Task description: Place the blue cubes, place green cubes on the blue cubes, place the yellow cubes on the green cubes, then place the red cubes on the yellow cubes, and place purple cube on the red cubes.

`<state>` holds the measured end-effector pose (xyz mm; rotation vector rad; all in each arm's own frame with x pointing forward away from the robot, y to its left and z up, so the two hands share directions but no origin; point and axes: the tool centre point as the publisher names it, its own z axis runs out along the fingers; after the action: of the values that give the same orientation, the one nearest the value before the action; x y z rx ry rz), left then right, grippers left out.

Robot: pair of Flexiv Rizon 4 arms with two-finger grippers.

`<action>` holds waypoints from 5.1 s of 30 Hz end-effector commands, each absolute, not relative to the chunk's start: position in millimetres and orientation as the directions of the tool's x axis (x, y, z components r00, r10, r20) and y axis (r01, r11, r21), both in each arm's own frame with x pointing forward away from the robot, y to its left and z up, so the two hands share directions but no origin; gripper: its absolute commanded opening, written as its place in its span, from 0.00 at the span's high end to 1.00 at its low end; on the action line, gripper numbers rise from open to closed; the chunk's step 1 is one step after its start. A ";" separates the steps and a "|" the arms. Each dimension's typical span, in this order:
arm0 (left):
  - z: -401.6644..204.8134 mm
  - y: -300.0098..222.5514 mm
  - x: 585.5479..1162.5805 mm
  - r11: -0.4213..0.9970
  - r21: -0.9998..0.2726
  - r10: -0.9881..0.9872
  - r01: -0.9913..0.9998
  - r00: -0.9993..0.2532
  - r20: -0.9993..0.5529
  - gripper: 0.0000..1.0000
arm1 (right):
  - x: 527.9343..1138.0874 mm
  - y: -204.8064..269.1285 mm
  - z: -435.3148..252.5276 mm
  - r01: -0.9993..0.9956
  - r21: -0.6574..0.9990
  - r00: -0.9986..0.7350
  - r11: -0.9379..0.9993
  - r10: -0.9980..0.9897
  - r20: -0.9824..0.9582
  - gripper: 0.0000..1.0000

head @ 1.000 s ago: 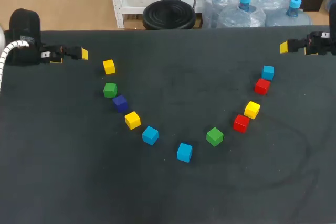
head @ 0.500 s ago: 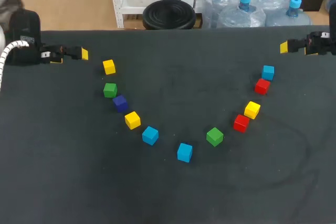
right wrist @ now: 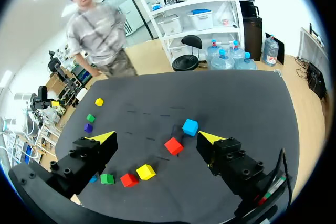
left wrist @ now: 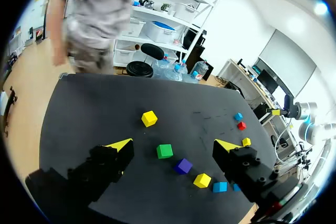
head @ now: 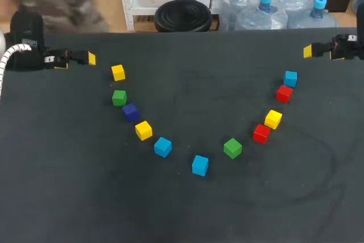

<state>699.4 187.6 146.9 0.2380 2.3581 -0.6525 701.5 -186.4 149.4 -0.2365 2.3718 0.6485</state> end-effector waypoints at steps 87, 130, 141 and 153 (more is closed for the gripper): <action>148.6 186.0 699.5 0.863 -0.386 -0.001 0.326 -0.763 -0.647 0.00 | 695.9 -195.4 160.1 -0.351 0.342 -0.755 0.872 -0.048 -0.654 0.00; 148.6 186.0 699.5 0.863 -0.386 -0.001 0.326 -0.763 -0.647 0.00 | 720.9 -164.7 125.1 -0.953 -0.105 -0.249 0.285 -0.930 -0.272 0.00; 148.6 186.0 699.5 0.863 -0.386 -0.001 0.326 -0.763 -0.647 0.00 | 776.4 -146.7 87.4 -0.980 -0.016 -0.191 0.197 -0.963 -0.189 0.00; 148.6 186.0 699.5 0.863 -0.386 -0.001 0.326 -0.763 -0.647 0.00 | 811.8 -180.8 43.1 -0.969 0.068 -0.243 0.237 -0.965 -0.096 0.00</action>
<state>699.3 187.6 146.9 0.2380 2.3580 -0.6526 786.9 -176.4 52.1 -1.8563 2.4056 0.0735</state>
